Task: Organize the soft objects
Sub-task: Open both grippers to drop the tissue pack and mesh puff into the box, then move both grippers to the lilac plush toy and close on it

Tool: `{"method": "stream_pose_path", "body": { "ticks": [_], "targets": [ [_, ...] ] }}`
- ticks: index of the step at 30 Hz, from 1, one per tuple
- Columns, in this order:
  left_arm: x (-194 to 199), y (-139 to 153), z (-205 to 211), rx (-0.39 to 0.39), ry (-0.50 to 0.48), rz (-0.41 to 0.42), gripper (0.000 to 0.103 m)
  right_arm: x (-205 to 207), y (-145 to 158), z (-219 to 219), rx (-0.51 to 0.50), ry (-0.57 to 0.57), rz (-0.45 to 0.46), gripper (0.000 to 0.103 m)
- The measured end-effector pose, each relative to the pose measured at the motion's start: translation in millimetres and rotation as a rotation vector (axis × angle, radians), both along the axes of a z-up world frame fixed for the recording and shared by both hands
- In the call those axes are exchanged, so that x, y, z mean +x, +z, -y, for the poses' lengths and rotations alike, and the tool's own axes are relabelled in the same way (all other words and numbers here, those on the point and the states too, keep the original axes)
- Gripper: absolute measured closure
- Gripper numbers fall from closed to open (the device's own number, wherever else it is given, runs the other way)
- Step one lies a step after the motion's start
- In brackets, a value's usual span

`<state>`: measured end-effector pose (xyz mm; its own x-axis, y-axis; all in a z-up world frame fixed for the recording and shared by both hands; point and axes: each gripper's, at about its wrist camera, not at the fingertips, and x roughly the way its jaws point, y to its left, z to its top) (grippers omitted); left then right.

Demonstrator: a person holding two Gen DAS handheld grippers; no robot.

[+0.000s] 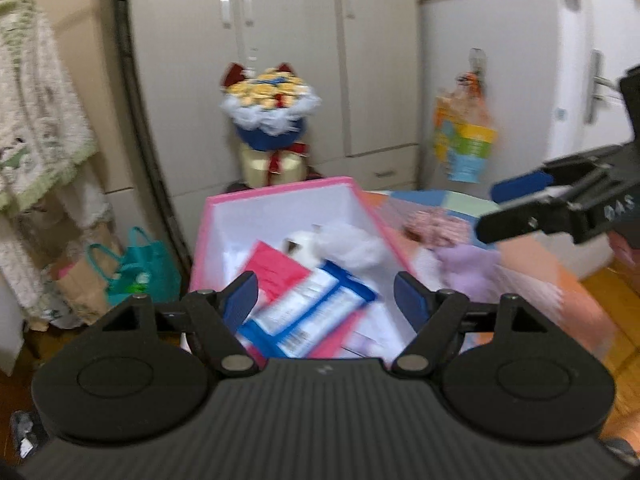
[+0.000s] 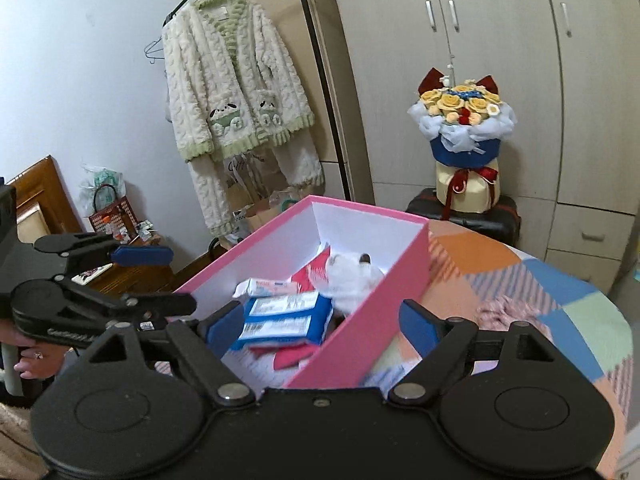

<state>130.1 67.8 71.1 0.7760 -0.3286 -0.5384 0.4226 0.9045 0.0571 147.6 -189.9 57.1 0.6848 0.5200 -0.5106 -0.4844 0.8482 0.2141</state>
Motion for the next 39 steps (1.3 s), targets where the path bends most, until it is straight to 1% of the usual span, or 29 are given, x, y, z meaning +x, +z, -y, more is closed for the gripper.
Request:
{"method": "stream_pose_path", "body": {
  "ticks": [6, 12, 17, 21, 26, 30, 33, 37, 39],
  "targets": [
    [-40.6, 4.6, 21.9, 0.009, -0.11, -0.008, 0.025, -38.4, -0.2, 17.2, -0.031, -0.008, 0.009, 0.012],
    [-64.6, -4.3, 48.5, -0.002, -0.222, -0.053, 0.025, -72.2, -7.7, 39.3, -0.075, -0.028, 0.027, 0.011],
    [-71.2, -19.1, 78.5, 0.011, -0.296, -0.092, 0.025, -87.3, -16.5, 62.0, -0.064, -0.053, 0.032, 0.01],
    [-67.0, -34.5, 98.3, -0.006, -0.316, -0.126, 0.025, -87.0, -26.2, 82.9, -0.033, -0.079, 0.032, 0.01],
    [-49.9, -57.7, 118.0, -0.06, -0.295, -0.166, 0.025, -72.0, -42.3, 104.3, 0.008, -0.099, 0.006, 0.01],
    [-33.5, -73.6, 131.8, -0.089, -0.245, -0.147, 0.026, -50.3, -57.9, 111.2, 0.02, -0.092, -0.019, 0.01],
    [-21.4, -84.7, 142.7, -0.094, -0.204, -0.115, 0.026, -33.1, -68.3, 112.7, 0.026, -0.088, -0.03, 0.011],
    [-5.2, -97.0, 160.1, -0.056, -0.109, 0.004, 0.026, -6.0, -79.9, 115.1, 0.039, -0.098, -0.04, 0.011],
    [6.5, -102.7, 166.3, -0.055, -0.067, 0.029, 0.027, 8.9, -86.0, 117.2, 0.038, -0.101, -0.037, 0.011]
  ]
}}
